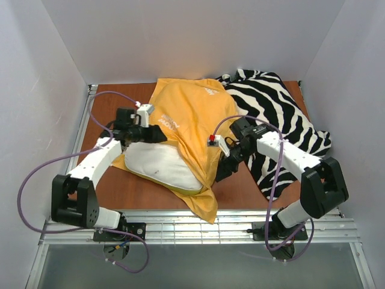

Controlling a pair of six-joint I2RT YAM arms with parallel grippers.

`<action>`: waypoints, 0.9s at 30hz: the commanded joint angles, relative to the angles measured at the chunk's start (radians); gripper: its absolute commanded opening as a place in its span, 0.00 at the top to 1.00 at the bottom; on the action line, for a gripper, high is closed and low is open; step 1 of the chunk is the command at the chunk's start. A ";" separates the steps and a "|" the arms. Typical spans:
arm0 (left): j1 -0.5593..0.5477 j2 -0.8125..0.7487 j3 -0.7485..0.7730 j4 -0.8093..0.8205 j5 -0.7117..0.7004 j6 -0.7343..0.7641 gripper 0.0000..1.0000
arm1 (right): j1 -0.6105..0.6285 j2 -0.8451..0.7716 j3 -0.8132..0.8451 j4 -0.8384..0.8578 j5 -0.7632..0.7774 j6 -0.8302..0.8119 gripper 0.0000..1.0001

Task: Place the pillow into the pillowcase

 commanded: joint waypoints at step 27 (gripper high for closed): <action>0.415 -0.126 -0.138 -0.668 0.189 0.910 0.96 | 0.340 0.413 0.284 0.377 0.735 0.210 0.05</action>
